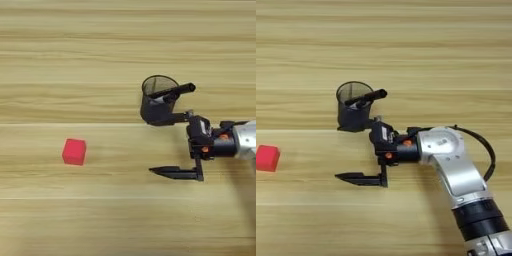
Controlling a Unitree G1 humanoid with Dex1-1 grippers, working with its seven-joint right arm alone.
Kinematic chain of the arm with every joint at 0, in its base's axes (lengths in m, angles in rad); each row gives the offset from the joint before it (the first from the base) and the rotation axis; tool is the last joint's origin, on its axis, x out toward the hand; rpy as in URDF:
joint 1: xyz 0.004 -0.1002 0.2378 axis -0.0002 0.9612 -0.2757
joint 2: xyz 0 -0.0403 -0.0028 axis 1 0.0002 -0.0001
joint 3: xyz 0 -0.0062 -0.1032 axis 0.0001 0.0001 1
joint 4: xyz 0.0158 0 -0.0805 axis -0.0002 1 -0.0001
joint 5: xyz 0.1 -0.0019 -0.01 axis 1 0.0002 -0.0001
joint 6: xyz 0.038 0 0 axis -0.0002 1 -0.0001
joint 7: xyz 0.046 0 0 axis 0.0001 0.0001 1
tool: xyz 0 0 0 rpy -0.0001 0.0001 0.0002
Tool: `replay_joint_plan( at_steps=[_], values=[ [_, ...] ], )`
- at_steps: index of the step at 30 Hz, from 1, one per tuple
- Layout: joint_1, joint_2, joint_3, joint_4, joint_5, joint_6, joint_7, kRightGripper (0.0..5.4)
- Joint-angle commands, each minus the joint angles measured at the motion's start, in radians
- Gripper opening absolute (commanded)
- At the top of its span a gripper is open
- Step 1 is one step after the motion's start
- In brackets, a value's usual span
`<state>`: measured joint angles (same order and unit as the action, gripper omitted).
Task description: Move the objects on the table
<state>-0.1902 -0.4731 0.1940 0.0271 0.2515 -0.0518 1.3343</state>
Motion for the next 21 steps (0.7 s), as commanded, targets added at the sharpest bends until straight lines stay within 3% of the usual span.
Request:
replay_joint_plan(
  at_steps=[1,8,21],
  values=[
    [-0.052,0.009,0.010,-0.045,-0.018,-0.009,-0.061,5.36],
    [-0.063,0.049,0.054,-0.038,-0.064,-0.005,-0.113,5.36],
    [-0.124,0.193,0.162,0.052,-0.187,0.020,-0.264,5.36]
  ],
)
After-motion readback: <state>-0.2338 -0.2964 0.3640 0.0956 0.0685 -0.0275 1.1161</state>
